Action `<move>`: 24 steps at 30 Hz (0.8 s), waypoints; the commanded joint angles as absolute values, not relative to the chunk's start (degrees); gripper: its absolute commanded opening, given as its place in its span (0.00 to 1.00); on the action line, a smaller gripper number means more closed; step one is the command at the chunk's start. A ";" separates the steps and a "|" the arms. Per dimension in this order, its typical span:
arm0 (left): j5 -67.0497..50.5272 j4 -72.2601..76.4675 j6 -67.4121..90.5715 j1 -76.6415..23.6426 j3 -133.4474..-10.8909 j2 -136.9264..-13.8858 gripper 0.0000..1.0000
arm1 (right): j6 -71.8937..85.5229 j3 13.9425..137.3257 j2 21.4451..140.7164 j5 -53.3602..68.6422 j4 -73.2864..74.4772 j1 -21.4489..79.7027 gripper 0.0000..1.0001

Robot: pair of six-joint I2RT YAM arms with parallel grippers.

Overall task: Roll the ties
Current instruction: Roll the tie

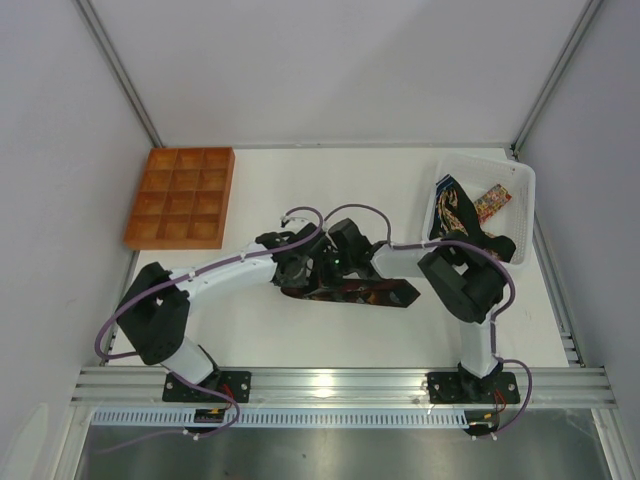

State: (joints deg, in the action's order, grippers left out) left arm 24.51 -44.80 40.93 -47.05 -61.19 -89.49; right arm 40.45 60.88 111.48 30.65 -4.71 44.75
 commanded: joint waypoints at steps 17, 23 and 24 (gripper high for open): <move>27.43 -47.29 38.24 -50.27 -61.96 -91.58 0.03 | 47.29 76.72 123.13 38.93 -10.99 46.58 0.00; 26.46 -46.85 37.09 -50.71 -62.05 -94.13 0.01 | 44.65 74.01 120.15 34.37 -5.37 43.95 0.00; 26.46 -46.76 37.09 -50.71 -62.31 -94.91 0.00 | 44.39 73.05 119.28 34.10 -5.62 43.42 0.00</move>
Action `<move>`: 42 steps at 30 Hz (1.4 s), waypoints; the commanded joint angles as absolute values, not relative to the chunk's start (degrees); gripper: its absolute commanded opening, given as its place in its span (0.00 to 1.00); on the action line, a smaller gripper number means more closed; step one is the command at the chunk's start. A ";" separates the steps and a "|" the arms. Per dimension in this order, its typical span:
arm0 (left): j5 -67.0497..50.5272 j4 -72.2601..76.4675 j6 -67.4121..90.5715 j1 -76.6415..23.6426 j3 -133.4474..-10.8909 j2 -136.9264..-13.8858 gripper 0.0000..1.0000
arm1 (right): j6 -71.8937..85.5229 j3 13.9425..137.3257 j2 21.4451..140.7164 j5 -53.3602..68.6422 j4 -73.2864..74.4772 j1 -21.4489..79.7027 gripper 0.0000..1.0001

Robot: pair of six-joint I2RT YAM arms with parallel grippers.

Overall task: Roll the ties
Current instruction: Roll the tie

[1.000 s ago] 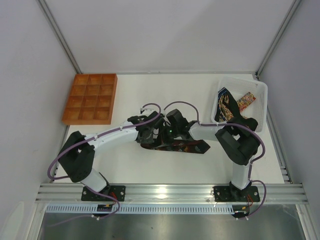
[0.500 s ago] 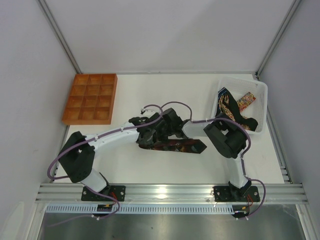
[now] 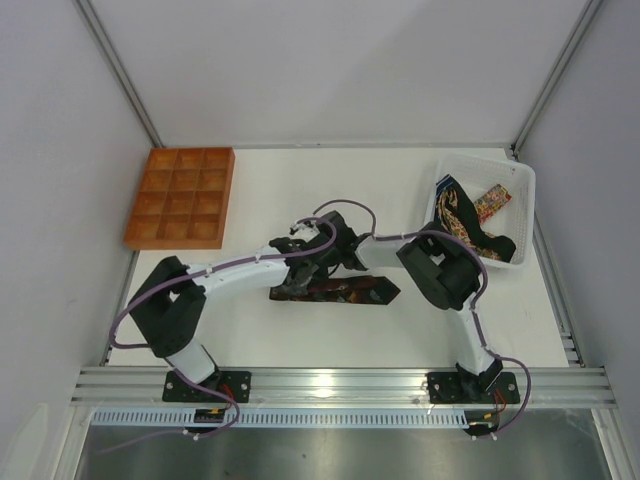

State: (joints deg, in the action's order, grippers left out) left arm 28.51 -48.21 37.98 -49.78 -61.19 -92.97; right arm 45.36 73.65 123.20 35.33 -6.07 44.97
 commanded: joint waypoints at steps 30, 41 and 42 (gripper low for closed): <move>13.63 -43.68 36.12 -48.61 -60.65 -70.53 0.79 | 39.46 58.53 99.58 38.06 -1.05 35.76 0.00; -14.03 -34.99 31.91 -17.15 -44.74 -57.65 0.87 | 43.86 67.40 106.43 36.39 -2.81 45.88 0.00; -15.02 -34.63 31.82 -15.40 -44.48 -58.53 0.87 | 43.94 67.93 107.13 36.65 -2.90 45.97 0.00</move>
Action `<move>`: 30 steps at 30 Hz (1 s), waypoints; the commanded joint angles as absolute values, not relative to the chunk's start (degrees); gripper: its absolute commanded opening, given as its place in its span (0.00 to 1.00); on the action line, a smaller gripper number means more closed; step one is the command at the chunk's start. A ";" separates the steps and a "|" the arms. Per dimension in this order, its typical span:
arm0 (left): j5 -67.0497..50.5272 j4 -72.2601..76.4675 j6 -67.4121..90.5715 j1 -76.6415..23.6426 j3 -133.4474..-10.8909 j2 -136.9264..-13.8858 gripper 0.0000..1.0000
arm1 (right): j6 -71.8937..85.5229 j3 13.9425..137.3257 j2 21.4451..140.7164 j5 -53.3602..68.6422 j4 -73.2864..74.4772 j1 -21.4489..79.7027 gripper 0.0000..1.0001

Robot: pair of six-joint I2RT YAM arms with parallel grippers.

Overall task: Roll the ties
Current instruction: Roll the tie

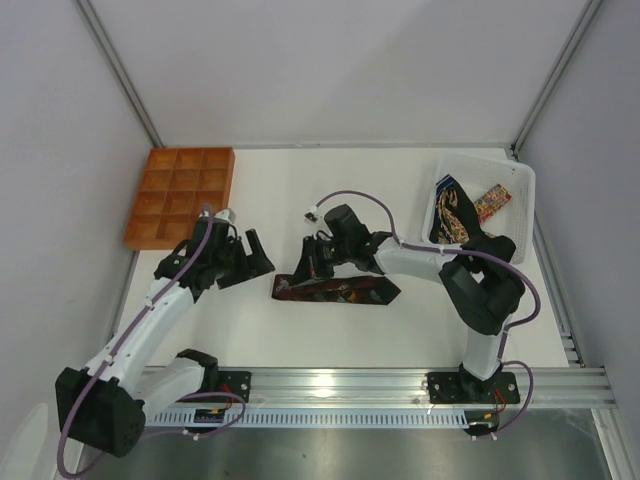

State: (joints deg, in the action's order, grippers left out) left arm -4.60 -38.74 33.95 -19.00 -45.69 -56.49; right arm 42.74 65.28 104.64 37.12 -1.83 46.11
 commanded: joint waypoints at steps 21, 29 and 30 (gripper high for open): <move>-28.11 -11.44 33.14 -10.90 -29.54 -66.18 0.86 | 38.15 66.27 109.69 31.03 2.89 44.48 0.00; -29.63 -4.31 33.57 -14.76 -28.47 -70.39 0.92 | 36.48 64.07 108.63 32.25 2.81 41.49 0.00; -29.18 -4.31 33.57 -15.90 -28.74 -70.92 0.93 | 36.39 63.90 108.55 32.52 2.81 41.40 0.00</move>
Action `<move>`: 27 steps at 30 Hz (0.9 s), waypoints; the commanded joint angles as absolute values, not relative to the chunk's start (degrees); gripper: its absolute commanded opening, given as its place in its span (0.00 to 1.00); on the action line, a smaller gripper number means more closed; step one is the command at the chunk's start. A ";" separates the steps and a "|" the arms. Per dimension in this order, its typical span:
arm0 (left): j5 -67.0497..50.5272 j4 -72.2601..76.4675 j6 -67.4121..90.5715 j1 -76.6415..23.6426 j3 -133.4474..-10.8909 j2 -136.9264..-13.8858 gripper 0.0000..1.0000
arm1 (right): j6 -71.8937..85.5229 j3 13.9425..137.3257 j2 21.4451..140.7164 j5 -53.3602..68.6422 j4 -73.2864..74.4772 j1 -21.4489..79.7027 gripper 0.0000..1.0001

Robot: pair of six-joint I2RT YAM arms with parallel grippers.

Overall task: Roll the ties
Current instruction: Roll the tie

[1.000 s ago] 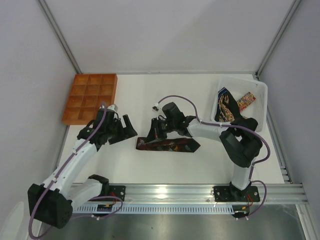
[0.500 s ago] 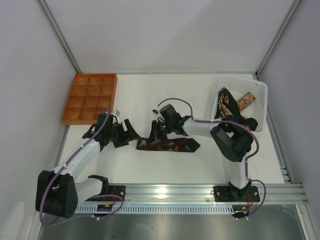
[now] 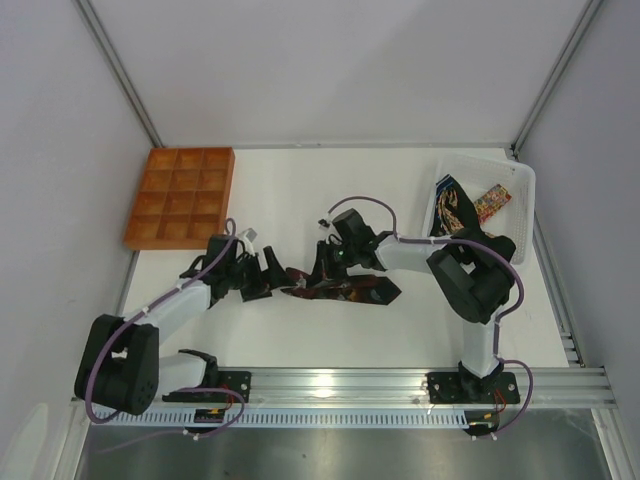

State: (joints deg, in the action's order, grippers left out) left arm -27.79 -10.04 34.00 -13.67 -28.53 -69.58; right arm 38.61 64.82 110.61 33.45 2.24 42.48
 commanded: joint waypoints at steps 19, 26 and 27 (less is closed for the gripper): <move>-27.33 -5.36 28.31 -18.37 -38.75 -81.99 0.92 | 36.30 63.54 109.25 34.63 1.32 39.46 0.00; -27.87 -4.66 29.61 -21.79 -39.81 -83.85 0.67 | 36.47 63.72 108.90 34.28 2.02 39.11 0.00; -27.69 -4.57 29.88 -22.14 -39.81 -83.59 0.63 | 36.56 63.46 108.81 33.93 2.02 39.11 0.00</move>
